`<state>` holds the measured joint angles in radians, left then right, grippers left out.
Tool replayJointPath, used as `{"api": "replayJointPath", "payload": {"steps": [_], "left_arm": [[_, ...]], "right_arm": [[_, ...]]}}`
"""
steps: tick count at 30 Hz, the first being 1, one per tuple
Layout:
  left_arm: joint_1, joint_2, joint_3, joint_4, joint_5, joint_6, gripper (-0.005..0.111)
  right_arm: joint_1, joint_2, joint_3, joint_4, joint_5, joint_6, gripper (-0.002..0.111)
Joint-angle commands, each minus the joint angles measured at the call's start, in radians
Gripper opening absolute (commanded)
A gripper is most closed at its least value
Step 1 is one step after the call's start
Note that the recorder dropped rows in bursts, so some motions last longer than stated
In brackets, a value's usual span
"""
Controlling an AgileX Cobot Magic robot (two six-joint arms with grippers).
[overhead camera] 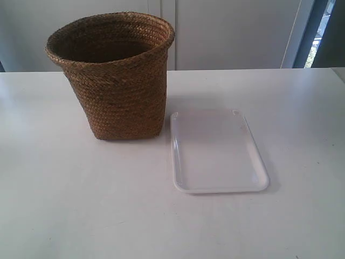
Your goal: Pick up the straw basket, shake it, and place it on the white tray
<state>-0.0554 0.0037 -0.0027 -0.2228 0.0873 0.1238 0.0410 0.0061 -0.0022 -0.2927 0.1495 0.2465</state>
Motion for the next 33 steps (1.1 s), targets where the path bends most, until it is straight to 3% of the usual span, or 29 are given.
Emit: {"api": "replayJointPath", "payload": {"steps": [1,7,9,10,13,18,21,26,28,31,33], "left_arm": [[0.003,-0.004,0.003,0.001,-0.015,0.012,0.0],[0.003,-0.004,0.003,-0.061,-0.012,-0.124,0.0],[0.003,-0.004,0.003,-0.063,-0.024,-0.252,0.0],[0.003,-0.004,0.003,-0.081,-0.039,-0.445,0.0],[0.003,-0.004,0.003,-0.095,-0.042,-0.677,0.0],[0.003,-0.004,0.003,-0.095,-0.144,-0.668,0.0],[0.003,-0.004,0.003,-0.095,-0.154,-0.666,0.0],[0.003,-0.004,0.003,-0.095,-0.162,-0.668,0.0],[0.003,-0.004,0.003,-0.101,-0.163,-0.676,0.0],[0.003,-0.004,0.003,-0.211,-0.121,-0.834,0.0],[0.003,-0.004,0.003,-0.211,-0.058,-0.826,0.0]], "right_arm": [[-0.006,-0.006,0.002,0.001,-0.009,-0.005,0.0],[-0.006,-0.006,0.002,0.001,-0.009,-0.005,0.0],[-0.006,-0.006,0.002,0.001,-0.009,-0.005,0.0],[-0.006,-0.006,0.002,0.001,-0.009,-0.005,0.0],[-0.006,-0.006,0.002,0.001,-0.009,-0.005,0.0],[-0.006,-0.006,0.002,-0.043,-0.017,-0.06,0.0],[-0.006,-0.006,0.002,-0.086,-0.054,-0.165,0.0],[-0.006,-0.006,0.002,-0.086,-0.076,-0.163,0.0],[-0.006,-0.006,0.002,-0.049,-0.265,-0.051,0.0],[-0.006,-0.006,0.002,-0.013,-0.526,0.342,0.0],[-0.006,-0.006,0.002,-0.013,-0.63,0.443,0.0]]}}
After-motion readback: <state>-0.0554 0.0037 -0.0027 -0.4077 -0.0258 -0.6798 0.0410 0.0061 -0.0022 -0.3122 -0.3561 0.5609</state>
